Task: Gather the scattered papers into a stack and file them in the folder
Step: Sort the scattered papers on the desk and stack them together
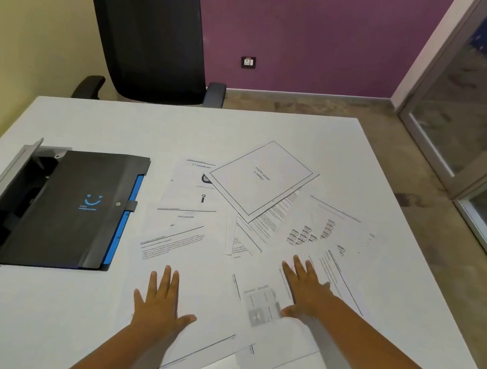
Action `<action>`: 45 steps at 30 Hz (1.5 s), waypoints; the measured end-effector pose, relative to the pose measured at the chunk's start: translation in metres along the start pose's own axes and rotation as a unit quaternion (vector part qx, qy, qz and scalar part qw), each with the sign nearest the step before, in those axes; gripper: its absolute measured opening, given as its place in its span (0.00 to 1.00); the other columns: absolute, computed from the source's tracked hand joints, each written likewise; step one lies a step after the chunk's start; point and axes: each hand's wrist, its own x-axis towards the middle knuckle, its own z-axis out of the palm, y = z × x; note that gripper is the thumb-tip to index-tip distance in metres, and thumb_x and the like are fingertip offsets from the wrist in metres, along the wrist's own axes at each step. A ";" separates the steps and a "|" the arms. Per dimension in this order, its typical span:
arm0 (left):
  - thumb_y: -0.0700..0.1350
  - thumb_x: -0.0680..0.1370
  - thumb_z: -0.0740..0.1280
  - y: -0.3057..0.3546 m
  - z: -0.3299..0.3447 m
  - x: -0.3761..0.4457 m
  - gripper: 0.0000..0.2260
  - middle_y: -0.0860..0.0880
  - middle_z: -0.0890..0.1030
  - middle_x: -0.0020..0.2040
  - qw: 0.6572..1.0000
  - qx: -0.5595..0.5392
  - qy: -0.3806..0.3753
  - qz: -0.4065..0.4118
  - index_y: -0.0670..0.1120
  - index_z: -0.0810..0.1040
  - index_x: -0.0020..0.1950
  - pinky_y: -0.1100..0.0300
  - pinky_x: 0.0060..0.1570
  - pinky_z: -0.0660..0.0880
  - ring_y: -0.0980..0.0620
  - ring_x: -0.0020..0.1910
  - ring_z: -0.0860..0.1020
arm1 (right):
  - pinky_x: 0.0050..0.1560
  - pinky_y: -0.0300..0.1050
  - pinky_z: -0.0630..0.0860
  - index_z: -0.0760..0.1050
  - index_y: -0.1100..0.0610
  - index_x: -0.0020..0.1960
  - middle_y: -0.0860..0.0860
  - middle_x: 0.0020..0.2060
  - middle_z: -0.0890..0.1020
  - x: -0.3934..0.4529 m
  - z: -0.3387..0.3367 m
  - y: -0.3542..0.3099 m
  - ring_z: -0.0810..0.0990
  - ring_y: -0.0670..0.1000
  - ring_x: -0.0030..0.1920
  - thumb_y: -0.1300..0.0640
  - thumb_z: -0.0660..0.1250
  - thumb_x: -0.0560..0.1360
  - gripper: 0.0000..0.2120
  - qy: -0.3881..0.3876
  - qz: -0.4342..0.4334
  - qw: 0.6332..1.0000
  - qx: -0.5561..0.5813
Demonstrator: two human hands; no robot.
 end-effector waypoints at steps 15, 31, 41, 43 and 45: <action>0.77 0.41 0.22 0.001 0.001 0.000 0.61 0.47 0.26 0.66 1.000 -0.024 -0.006 0.006 0.40 0.28 0.65 0.36 0.70 0.45 0.44 0.65 0.27 | 0.67 0.70 0.55 0.43 0.53 0.75 0.55 0.76 0.47 0.007 -0.026 -0.019 0.46 0.61 0.75 0.40 0.70 0.67 0.49 -0.018 0.052 0.990 -0.127; 0.68 0.73 0.50 0.003 -0.001 -0.005 0.36 0.43 0.58 0.76 0.996 -0.057 0.071 -0.018 0.46 0.61 0.73 0.37 0.66 0.62 0.39 0.74 0.59 | 0.66 0.56 0.63 0.63 0.57 0.66 0.57 0.64 0.68 0.044 -0.054 -0.045 0.65 0.59 0.65 0.45 0.70 0.69 0.32 0.098 -0.014 0.988 -0.115; 0.51 0.74 0.67 -0.007 -0.007 -0.001 0.28 0.45 0.66 0.70 0.936 -0.267 0.206 -0.099 0.44 0.62 0.70 0.55 0.65 0.68 0.47 0.67 0.68 | 0.58 0.50 0.65 0.74 0.53 0.56 0.54 0.56 0.73 0.054 -0.066 -0.027 0.68 0.55 0.58 0.51 0.62 0.76 0.11 0.149 -0.029 0.985 -0.081; 0.50 0.73 0.68 -0.011 -0.009 0.000 0.27 0.44 0.68 0.68 0.932 -0.260 0.217 -0.127 0.43 0.65 0.69 0.54 0.63 0.70 0.46 0.65 0.70 | 0.57 0.50 0.65 0.74 0.52 0.55 0.53 0.55 0.74 0.055 -0.080 -0.021 0.70 0.55 0.57 0.51 0.60 0.77 0.10 0.157 -0.015 0.985 -0.064; 0.52 0.72 0.69 -0.013 -0.010 0.000 0.28 0.43 0.70 0.67 0.927 -0.255 0.210 -0.179 0.43 0.66 0.67 0.52 0.61 0.71 0.44 0.64 0.71 | 0.55 0.50 0.64 0.72 0.51 0.52 0.52 0.52 0.75 0.052 -0.097 -0.016 0.72 0.55 0.56 0.51 0.58 0.77 0.07 0.135 -0.007 0.991 -0.010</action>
